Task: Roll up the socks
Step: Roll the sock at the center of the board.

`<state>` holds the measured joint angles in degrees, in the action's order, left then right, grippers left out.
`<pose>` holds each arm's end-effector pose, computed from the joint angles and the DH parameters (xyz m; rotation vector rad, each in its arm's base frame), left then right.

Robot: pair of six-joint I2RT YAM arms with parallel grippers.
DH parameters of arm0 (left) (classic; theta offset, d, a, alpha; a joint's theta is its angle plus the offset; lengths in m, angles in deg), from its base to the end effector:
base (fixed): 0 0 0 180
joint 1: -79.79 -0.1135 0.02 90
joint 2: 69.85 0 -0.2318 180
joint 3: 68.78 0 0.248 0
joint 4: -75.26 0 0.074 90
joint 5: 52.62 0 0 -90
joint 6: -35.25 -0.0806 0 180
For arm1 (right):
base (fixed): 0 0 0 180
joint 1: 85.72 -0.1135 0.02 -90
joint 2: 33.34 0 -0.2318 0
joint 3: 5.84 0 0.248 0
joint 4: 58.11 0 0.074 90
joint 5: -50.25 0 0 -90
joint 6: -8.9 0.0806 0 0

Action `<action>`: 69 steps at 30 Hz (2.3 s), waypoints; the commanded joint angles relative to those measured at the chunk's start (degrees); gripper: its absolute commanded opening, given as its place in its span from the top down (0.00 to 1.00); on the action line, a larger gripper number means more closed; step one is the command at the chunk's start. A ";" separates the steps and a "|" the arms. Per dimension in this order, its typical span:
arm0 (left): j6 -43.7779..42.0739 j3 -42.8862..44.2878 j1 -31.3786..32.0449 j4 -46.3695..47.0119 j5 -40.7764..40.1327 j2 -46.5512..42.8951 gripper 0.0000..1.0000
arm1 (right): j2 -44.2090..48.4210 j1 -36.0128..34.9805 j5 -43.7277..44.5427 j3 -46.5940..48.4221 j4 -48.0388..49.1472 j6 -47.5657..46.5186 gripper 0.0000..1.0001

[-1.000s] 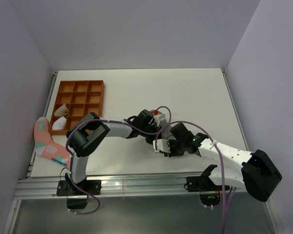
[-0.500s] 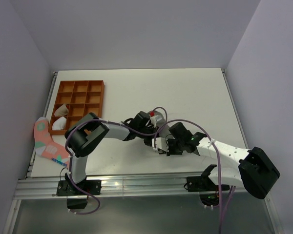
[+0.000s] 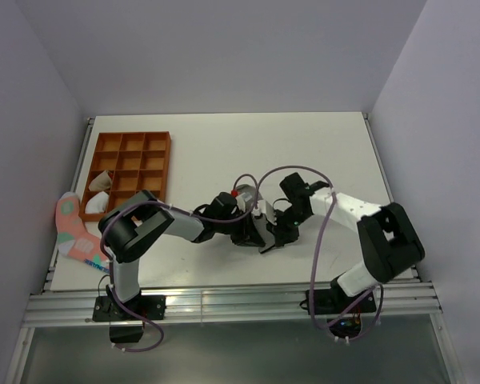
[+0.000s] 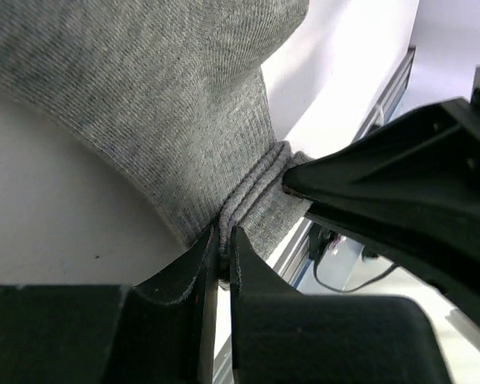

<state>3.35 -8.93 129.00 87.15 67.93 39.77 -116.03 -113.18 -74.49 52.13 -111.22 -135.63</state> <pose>0.2115 -0.3078 0.0544 0.1459 2.6416 -1.4574 0.1965 0.1539 0.1026 -1.8389 1.9786 0.7537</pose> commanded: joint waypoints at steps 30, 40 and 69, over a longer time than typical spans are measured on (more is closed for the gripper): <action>-10.03 -16.22 2.29 8.39 -25.27 -19.88 0.78 | -33.23 8.30 -8.15 25.56 -30.14 -3.31 0.83; -23.01 -18.86 6.41 19.89 -24.67 -22.88 0.73 | -34.02 8.30 -8.76 25.64 -30.23 -3.14 0.83; -28.58 -12.01 9.59 33.79 -12.35 -5.13 0.60 | -36.84 8.39 -9.20 27.31 -31.20 -1.11 0.83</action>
<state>-24.12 -21.85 137.87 116.48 55.12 33.65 -151.88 -105.05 -85.72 78.27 -143.24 -136.22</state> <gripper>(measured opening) 0.397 0.175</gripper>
